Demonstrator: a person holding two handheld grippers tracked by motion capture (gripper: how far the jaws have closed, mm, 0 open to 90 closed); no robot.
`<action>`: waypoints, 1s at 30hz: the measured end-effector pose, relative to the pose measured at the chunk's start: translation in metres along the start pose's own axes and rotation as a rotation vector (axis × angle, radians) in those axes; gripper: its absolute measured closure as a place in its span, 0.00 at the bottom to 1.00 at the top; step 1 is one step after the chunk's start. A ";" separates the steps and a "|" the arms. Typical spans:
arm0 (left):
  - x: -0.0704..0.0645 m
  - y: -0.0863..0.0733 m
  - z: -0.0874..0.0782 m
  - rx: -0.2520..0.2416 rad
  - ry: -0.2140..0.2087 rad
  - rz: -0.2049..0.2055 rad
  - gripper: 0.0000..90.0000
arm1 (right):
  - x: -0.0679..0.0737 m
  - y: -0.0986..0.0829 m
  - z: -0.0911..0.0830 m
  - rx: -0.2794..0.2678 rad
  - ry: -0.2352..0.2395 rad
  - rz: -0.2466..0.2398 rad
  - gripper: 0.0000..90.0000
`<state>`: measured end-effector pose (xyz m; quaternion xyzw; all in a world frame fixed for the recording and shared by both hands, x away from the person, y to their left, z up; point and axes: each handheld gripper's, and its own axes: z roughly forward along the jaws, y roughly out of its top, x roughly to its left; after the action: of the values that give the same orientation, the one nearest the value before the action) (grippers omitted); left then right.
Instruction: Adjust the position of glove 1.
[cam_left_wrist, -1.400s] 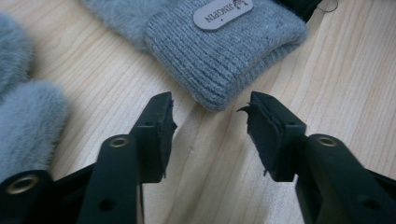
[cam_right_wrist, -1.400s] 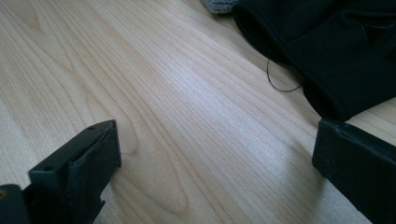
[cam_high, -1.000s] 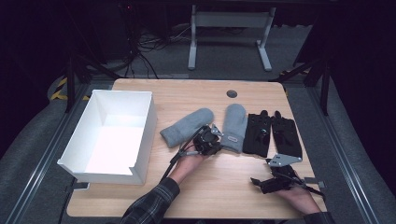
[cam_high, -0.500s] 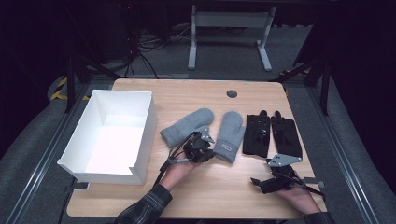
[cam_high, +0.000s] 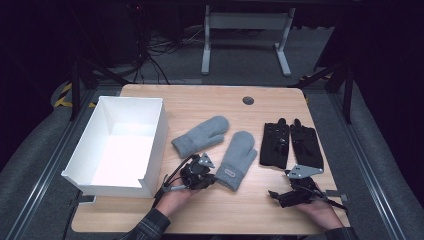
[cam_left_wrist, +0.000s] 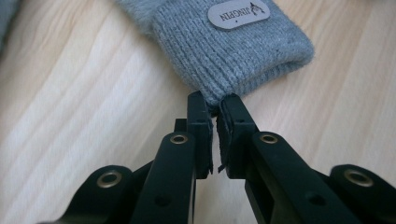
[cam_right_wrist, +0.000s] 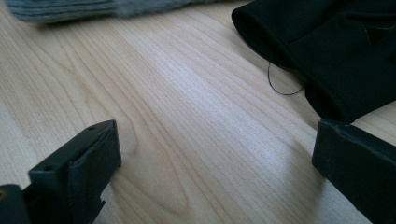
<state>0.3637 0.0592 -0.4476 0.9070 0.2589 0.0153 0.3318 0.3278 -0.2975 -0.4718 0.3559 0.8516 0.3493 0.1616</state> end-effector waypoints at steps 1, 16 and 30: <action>0.000 -0.003 -0.002 0.006 0.000 -0.005 0.93 | 0.000 0.000 0.000 0.000 0.000 0.000 0.02; -0.009 0.014 -0.030 -0.118 -0.002 -0.014 0.86 | 0.000 0.000 0.000 0.000 0.000 0.000 0.02; -0.040 0.051 0.029 -0.023 -0.119 0.064 0.99 | 0.000 0.000 0.000 0.000 -0.001 0.000 0.02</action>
<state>0.3588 -0.0102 -0.4337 0.9102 0.2095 -0.0248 0.3565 0.3280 -0.2975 -0.4719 0.3558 0.8516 0.3492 0.1620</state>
